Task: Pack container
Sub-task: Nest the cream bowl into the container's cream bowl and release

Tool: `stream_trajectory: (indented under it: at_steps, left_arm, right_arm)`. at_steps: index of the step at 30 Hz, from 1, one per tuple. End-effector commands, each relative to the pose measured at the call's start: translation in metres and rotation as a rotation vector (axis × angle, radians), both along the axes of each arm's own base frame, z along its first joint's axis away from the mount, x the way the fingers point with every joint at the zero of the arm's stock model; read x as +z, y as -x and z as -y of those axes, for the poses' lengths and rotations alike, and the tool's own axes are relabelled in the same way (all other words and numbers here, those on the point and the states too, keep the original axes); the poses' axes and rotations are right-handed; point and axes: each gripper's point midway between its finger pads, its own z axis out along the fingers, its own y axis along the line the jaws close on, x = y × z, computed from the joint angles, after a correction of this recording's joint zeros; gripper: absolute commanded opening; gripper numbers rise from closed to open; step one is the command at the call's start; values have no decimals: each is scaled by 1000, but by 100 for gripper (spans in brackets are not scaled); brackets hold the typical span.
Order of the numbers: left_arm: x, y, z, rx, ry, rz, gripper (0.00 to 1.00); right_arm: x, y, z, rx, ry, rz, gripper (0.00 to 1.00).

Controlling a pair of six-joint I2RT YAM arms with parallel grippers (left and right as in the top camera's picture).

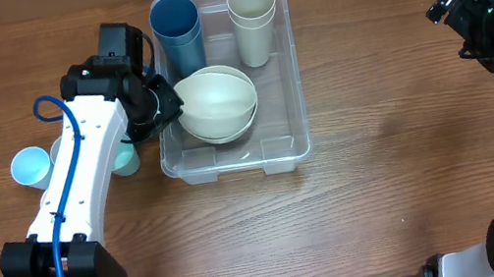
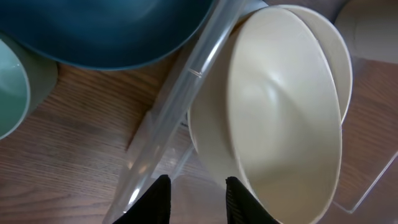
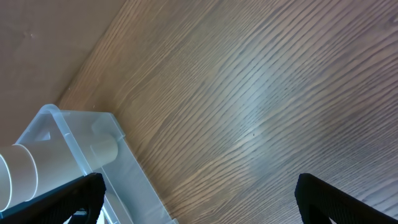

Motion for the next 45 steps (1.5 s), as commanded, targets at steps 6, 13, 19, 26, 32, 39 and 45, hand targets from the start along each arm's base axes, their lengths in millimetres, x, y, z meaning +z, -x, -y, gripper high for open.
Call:
stream_trajectory:
  at_steps: [6,13,19,26,32,39,45]
  left_arm:
    - [80,-8,-5,-40,34,100,33]
    - [74,3,-6,-66,-19,59,23]
    - [28,13,29,-147,-28,16,22]
    - [8,-4,41,-151,-31,89,19]
    - [-23,-1,44,-165,-53,58,16]
    - [-51,13,56,-198,-67,-30,14]
    - [-34,3,55,-179,-41,14,13]
  right_arm:
    - [17,-3,0,-2,5,47,100]
    - [17,-3,0,-2,5,47,100]
    - [14,1,-1,-2,1,30,100]
    - [12,5,-2,-2,-5,9,100]
    - [11,6,-2,-2,-5,7,100]
    - [11,6,-2,-2,-6,6,100]
    - [11,6,-2,-2,-6,3,100]
